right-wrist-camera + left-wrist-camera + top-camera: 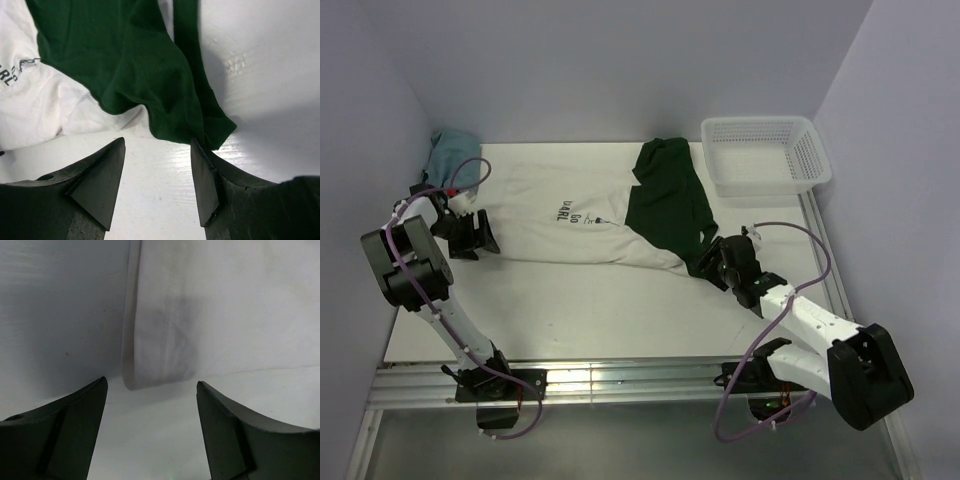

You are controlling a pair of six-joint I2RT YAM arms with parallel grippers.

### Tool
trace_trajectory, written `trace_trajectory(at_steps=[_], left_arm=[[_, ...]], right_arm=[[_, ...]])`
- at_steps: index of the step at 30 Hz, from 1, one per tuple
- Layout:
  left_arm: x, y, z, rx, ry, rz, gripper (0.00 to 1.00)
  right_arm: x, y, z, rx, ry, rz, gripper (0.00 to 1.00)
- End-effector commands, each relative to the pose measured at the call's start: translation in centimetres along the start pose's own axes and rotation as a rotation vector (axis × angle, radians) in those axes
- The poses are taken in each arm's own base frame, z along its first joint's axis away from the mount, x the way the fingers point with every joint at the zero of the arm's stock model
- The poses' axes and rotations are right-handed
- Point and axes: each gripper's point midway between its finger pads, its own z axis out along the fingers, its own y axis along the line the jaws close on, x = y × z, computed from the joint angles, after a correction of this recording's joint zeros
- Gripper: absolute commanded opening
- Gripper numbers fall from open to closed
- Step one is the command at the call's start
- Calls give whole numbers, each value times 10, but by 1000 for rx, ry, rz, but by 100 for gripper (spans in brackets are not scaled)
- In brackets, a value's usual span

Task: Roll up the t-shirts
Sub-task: Fold the tshirt

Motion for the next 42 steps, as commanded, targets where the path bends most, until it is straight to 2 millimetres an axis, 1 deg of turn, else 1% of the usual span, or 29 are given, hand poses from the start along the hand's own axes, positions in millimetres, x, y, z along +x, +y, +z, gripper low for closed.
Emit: trace_trajectory(at_steps=[1, 4, 7, 8, 10, 11, 13, 14, 16, 17, 19, 22, 24, 25, 26, 28, 29, 32, 35, 37, 38, 42], left_arm=[[-18, -10, -3, 54, -49, -35, 76], [-19, -5, 1, 37, -59, -49, 73], [-21, -3, 4, 35, -64, -63, 64], [-21, -3, 5, 32, -66, -63, 57], [-23, -3, 5, 28, -69, -68, 51], [-23, -2, 5, 25, -70, -67, 42], [-24, 0, 4, 14, -75, -66, 37], [-25, 0, 2, 9, -84, -60, 30], [-26, 0, 0, 5, -89, -56, 24], [-28, -1, -2, 6, -96, -46, 18], [-30, -1, -5, 0, -108, -36, 10], [-33, -1, -8, -2, -116, -24, 0], [-33, 0, -9, -6, -117, -13, 0], [-33, -1, -10, -8, -119, -7, 0], [-34, -1, -11, -12, -122, -1, 0], [-34, 0, -13, -18, -127, 9, 0], [-35, 1, -14, -23, -132, 13, 0], [-35, 1, -15, -26, -130, 23, 0], [-33, 2, -14, -27, -123, 30, 0], [-31, 2, -13, -29, -118, 34, 0], [-31, 3, -13, -29, -117, 37, 0], [-32, 3, -14, -33, -117, 43, 0]], right_arm=[[-2, 8, 5, -43, -23, 64, 63], [5, 6, 8, -46, -1, 82, 63], [8, 6, 11, -53, 10, 96, 64], [9, 6, 11, -54, 12, 96, 64], [10, 4, 12, -48, 15, 107, 64], [11, 4, 11, -50, 17, 109, 65], [12, 3, 10, -50, 18, 124, 67], [13, 3, 10, -53, 20, 126, 67], [16, 4, 10, -62, 32, 134, 69], [18, 3, 10, -59, 38, 132, 70], [21, 3, 11, -56, 52, 142, 70], [24, 0, 10, -34, 57, 150, 72], [26, 0, 8, -26, 58, 155, 72], [29, -3, 6, -10, 65, 156, 72], [26, -3, 4, -11, 49, 161, 72], [32, -10, -1, 20, 58, 165, 72], [30, -9, -4, 18, 50, 167, 72], [29, -18, -7, 55, 38, 173, 72], [34, -25, -2, 85, 48, 186, 71], [35, -24, 2, 91, 53, 196, 70], [39, -28, 5, 111, 64, 197, 69], [40, -34, 11, 144, 52, 224, 66]])
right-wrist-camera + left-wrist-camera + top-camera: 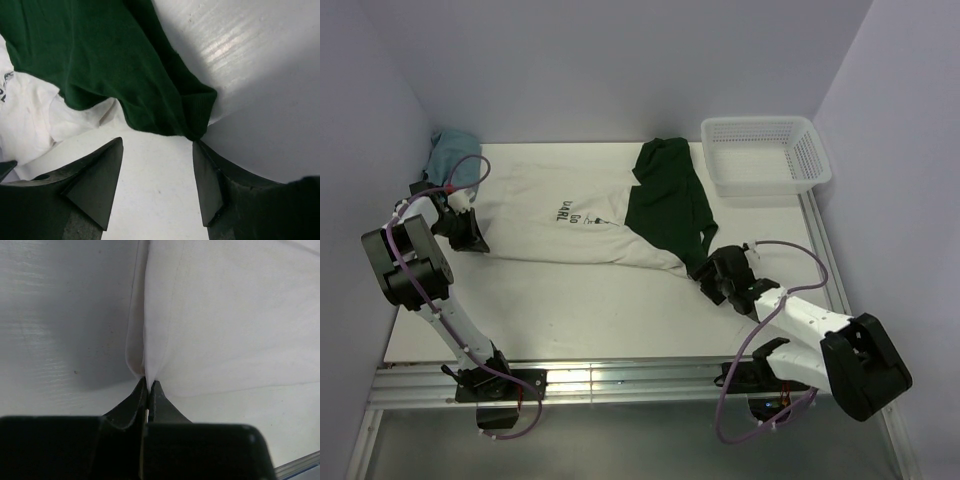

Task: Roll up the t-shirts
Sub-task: Fold the tshirt

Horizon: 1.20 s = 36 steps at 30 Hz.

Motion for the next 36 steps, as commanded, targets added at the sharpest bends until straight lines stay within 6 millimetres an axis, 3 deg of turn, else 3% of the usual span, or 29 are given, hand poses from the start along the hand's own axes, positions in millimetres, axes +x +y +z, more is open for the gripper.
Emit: trace_trajectory(at_steps=[1, 5, 9, 13, 18, 20, 30, 36], left_arm=[[-19, 0, -20, -28, -69, 59, 0], [-20, 4, -21, -49, -68, 74, 0], [-21, 8, -22, -72, -63, 95, 0], [-23, 12, -26, -94, -63, 120, 0], [-23, 15, -32, -124, -57, 149, 0], [-21, 18, -34, -139, -50, 162, 0], [9, 22, -41, -189, 3, 203, 0], [35, 27, -44, -229, 46, 230, 0]], right_arm=[[-5, -12, 7, 60, -43, 30, 64], [-11, -14, 12, 91, -71, 41, 54], [-26, -11, 14, 125, -126, 17, 14], [-50, -3, -2, 158, -208, -38, 0], [-71, -1, -23, 177, -268, -81, 0], [-75, -9, -28, 205, -272, -92, 0], [-43, -47, -40, 188, -175, -31, 0], [-31, -57, -53, 152, -144, 2, 0]])
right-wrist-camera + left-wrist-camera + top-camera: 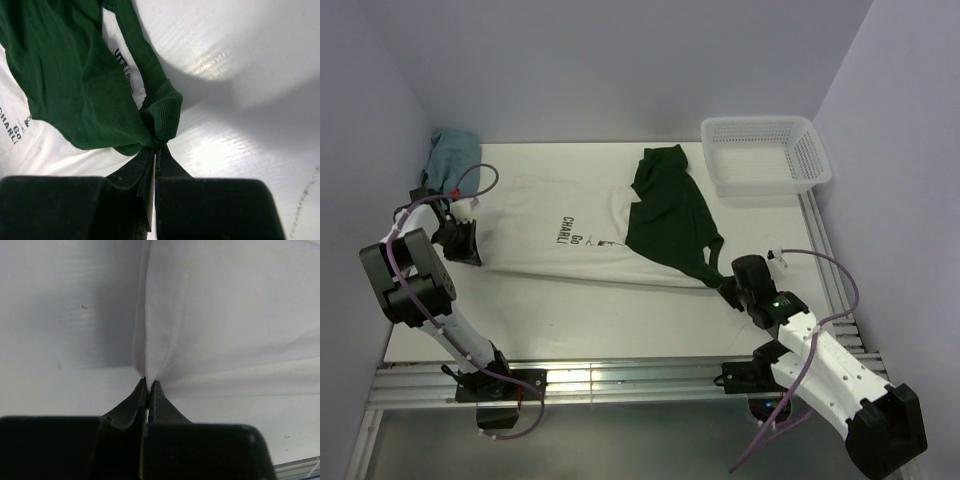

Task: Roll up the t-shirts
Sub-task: Fold the tshirt

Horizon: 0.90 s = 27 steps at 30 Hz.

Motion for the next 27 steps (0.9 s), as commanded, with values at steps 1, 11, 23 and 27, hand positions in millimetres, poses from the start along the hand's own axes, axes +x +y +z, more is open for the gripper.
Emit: trace_trajectory(at_steps=[1, 11, 23, 27], left_arm=[[7, 17, -18, -110, -14, 75, 0], [54, 14, -12, -132, 75, 109, 0], [76, 16, -6, -141, 127, 114, 0], [68, 9, -12, -108, 105, 111, 26]], right_arm=[[5, -29, -5, 69, 5, 12, 0], [27, -42, -17, 47, 92, 14, 0], [51, -64, -20, 109, 177, -40, 7], [47, -63, -26, 106, 164, -48, 41]])
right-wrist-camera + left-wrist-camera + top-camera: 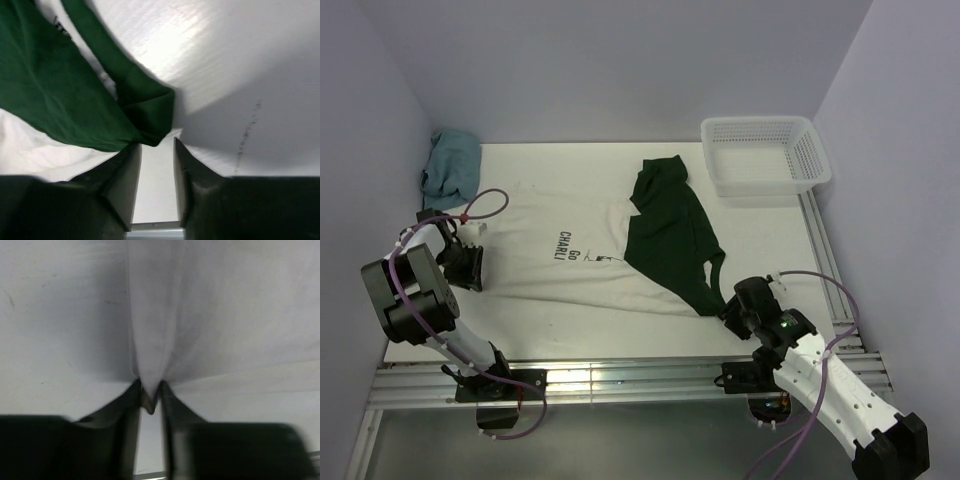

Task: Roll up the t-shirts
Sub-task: Fold the tshirt

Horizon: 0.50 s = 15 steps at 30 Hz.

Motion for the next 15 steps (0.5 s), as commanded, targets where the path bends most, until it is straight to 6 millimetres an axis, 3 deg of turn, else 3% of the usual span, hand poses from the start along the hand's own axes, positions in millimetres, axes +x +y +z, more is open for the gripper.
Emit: trace_trajectory(at_steps=[1, 3, 6, 10, 12, 14, 15], left_arm=[[-4, 7, -17, -25, -19, 9, 34], [-10, 1, -27, 1, -43, 10, 51], [-24, -1, -44, 16, -81, 21, 61], [-46, 3, -71, 0, -147, 40, 65], [-58, 4, -82, 1, -182, 34, 67], [-86, 7, -99, -5, -240, 44, 67], [-93, 6, -97, 16, -234, 34, 67]], right_arm=[[-5, -5, -7, 26, -23, -11, 50], [-9, 6, -15, -13, -30, -13, 58], [-18, 21, -26, -40, -50, -20, 63], [-45, 48, -44, -69, -134, -90, 67], [-67, 76, -56, -99, -186, -110, 68], [-87, 108, -69, -162, -229, -157, 68], [-101, 124, -63, -177, -250, -198, 68]])
